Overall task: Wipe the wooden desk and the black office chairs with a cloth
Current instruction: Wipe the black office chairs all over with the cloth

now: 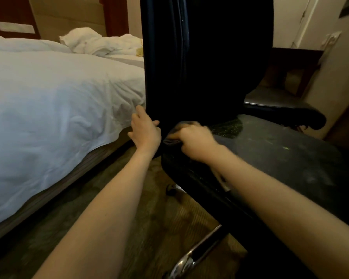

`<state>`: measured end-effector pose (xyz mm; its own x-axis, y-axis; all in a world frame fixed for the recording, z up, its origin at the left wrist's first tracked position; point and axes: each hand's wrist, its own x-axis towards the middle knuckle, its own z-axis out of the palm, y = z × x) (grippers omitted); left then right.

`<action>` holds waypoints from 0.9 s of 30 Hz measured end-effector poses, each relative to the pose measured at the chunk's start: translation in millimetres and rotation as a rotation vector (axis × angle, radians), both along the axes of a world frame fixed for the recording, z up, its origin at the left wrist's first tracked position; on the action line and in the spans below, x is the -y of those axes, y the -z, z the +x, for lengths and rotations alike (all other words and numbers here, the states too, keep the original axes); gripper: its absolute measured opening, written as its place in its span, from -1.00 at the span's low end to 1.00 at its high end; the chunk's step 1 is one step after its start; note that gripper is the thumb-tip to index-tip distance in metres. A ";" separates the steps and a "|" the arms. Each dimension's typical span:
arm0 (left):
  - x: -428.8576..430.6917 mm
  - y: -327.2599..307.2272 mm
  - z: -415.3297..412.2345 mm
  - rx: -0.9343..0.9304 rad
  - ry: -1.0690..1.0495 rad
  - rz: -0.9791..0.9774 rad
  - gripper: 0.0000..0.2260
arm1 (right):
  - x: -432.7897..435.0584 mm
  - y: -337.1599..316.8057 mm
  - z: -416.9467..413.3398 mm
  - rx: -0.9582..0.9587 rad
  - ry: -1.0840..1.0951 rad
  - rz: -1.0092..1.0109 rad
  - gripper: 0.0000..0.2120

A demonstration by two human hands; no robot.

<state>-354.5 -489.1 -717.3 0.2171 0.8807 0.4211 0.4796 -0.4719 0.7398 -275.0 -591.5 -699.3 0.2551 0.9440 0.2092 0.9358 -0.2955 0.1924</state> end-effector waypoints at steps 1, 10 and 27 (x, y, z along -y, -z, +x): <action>-1.1 -0.3 -1.2 0.003 0.016 0.014 -0.62 | -8.1 9.1 -18.3 0.033 -0.023 0.003 -0.57; -7.3 -2.5 -6.9 -0.021 0.095 0.002 -0.56 | 18.6 3.6 31.8 -0.035 0.127 -0.136 -0.59; -2.2 -0.1 -12.8 -0.029 0.132 0.048 -0.47 | 21.2 11.4 23.1 0.001 0.013 -0.143 -0.54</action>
<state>-367.3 -487.0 -717.2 0.3421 0.8226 0.4542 0.4316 -0.5669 0.7017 -251.9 -612.6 -710.7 0.2676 0.9608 0.0729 0.9317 -0.2773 0.2345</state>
